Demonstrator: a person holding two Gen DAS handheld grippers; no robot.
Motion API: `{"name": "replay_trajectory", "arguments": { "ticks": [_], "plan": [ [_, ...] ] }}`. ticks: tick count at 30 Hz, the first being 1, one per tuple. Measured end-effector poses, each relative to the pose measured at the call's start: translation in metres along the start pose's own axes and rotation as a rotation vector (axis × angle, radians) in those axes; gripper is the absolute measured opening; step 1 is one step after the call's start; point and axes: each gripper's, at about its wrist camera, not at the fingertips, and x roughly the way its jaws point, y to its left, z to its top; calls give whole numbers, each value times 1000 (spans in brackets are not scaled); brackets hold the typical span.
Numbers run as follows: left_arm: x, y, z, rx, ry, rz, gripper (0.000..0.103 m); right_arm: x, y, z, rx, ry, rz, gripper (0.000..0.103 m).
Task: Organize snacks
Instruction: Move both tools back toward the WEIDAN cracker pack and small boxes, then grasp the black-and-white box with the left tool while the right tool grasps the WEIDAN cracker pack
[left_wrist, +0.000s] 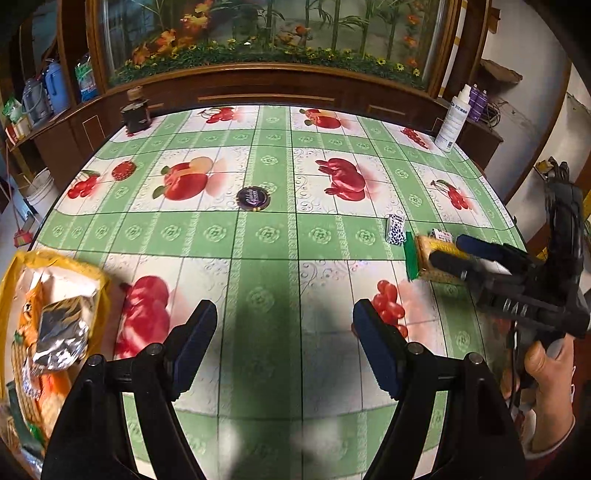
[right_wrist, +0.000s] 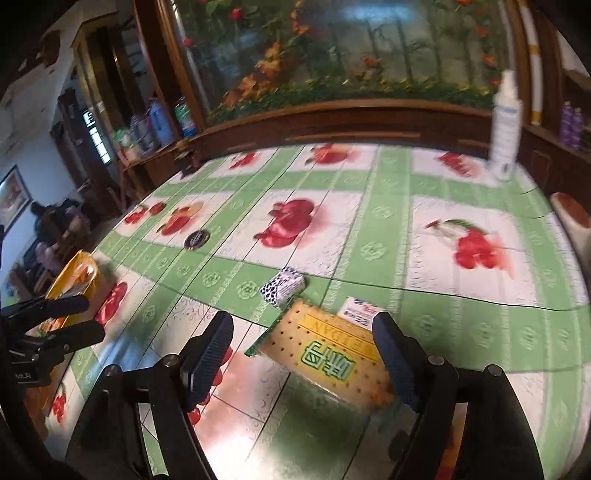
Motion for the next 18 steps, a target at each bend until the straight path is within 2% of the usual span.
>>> {"name": "replay_trajectory", "arguments": {
  "ticks": [1, 5, 8, 12, 14, 18],
  "plan": [
    [6, -4, 4, 7, 10, -9, 76, 6, 0, -1, -10, 34, 0, 80],
    [32, -23, 22, 30, 39, -38, 76, -3, 15, -13, -68, 53, -6, 80],
    [57, -44, 36, 64, 79, -61, 76, -4, 25, -20, -134, 72, -55, 80],
    [81, -64, 45, 97, 133, -78, 76, -4, 16, -15, -139, 58, -132, 80],
    [88, -72, 49, 105, 143, -82, 76, -4, 5, -11, -108, 52, -98, 80],
    [99, -88, 57, 136, 150, -84, 76, 11, -6, -14, -92, 133, -72, 80]
  ]
}}
